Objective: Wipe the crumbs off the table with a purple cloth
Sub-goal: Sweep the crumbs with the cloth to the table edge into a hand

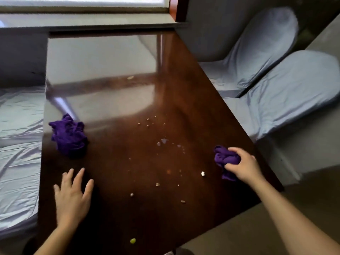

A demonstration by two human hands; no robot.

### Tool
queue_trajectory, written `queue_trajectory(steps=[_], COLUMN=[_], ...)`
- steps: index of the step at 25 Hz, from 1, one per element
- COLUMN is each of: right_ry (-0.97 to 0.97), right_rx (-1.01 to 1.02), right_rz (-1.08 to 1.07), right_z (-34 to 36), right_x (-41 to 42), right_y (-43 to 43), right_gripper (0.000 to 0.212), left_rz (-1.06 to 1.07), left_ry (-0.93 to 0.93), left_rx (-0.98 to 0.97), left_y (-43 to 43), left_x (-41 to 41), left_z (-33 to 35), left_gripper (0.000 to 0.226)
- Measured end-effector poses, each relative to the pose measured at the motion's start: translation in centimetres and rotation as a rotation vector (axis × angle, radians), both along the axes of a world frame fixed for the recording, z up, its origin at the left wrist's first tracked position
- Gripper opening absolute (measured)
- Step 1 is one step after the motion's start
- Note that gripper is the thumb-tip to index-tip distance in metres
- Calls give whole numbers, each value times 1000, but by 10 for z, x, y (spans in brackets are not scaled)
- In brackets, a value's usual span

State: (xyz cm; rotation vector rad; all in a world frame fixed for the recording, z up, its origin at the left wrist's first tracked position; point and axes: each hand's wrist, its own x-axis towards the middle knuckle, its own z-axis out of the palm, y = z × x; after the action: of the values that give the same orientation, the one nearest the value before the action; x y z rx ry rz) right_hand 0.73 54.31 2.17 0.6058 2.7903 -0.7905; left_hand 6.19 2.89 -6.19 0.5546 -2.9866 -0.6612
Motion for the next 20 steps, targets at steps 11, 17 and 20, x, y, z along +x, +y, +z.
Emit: queue_trajectory(steps=[11, 17, 20], right_ry=[74, 264, 63], right_rx=[-385, -506, -212], right_rz=[237, -35, -2], right_z=[-23, 0, -21], right_x=[28, -50, -90], right_y=[-156, -88, -69], right_gripper=[56, 31, 42], left_rz=[63, 45, 51], left_ry=[31, 51, 52], left_rx=[77, 20, -13], left_y=[33, 33, 35], left_x=[38, 42, 41], left_z=[-1, -5, -5], left_gripper=[56, 53, 53])
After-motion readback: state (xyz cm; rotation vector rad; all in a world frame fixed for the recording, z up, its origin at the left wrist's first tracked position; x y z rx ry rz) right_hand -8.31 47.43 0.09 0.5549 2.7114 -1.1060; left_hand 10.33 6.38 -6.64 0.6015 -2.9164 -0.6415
